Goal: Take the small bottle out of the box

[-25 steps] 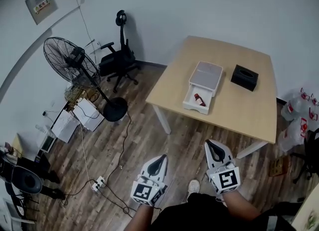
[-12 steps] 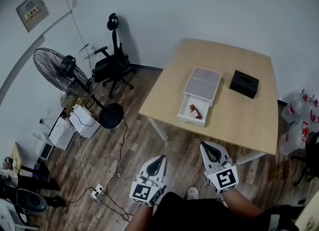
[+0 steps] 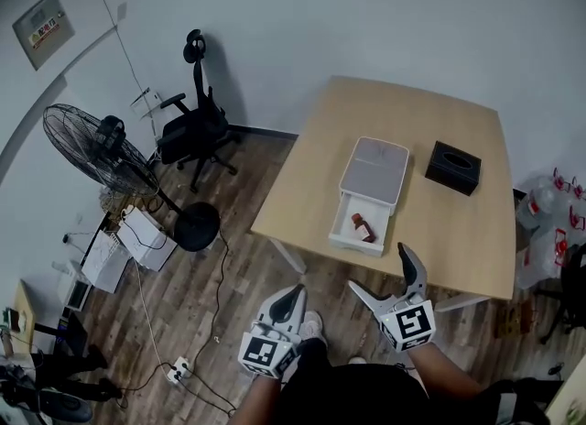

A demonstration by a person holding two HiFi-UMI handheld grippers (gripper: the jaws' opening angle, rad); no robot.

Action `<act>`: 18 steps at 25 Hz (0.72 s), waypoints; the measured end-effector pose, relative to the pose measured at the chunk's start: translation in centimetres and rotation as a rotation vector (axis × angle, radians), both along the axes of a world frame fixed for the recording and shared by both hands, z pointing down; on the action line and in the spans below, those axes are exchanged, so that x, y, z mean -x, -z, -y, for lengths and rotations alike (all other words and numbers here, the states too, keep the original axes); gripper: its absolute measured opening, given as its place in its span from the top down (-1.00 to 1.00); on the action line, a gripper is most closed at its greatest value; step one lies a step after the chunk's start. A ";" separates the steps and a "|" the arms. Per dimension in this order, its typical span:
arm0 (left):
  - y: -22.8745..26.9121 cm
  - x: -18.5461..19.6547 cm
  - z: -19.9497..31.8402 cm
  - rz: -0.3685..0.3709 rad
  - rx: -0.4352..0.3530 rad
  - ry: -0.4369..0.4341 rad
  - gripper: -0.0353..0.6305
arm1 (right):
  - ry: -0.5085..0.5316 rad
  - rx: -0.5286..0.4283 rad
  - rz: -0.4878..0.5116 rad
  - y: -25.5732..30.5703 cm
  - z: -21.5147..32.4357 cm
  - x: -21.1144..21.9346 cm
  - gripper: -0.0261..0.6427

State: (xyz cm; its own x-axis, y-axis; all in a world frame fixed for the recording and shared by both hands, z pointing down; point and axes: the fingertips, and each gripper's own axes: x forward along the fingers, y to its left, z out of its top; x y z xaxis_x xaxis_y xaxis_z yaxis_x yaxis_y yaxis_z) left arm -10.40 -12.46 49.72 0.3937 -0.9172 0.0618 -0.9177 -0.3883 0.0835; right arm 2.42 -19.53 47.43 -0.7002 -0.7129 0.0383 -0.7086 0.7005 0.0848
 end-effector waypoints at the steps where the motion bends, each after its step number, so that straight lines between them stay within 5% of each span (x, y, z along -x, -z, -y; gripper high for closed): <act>1: 0.0 0.6 0.9 -0.001 0.003 -0.004 0.86 | -0.014 0.001 0.004 -0.1 1.0 0.4 -0.70; 3: 0.4 1.8 2.7 -0.017 0.011 -0.010 0.86 | -0.048 0.009 0.002 -0.3 2.9 1.1 -0.83; 18: -0.4 8.5 14.2 -0.014 0.018 -0.162 0.86 | -0.205 0.175 -0.166 -6.1 14.6 4.6 -0.83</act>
State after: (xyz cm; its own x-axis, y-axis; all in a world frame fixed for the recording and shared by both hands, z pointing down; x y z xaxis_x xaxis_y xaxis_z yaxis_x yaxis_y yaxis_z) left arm -18.92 -26.70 50.15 0.5371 -0.8405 0.0714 -0.8420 -0.5292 0.1044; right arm -2.16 -34.10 53.57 -0.5167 -0.8109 0.2747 -0.8230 0.5588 0.1015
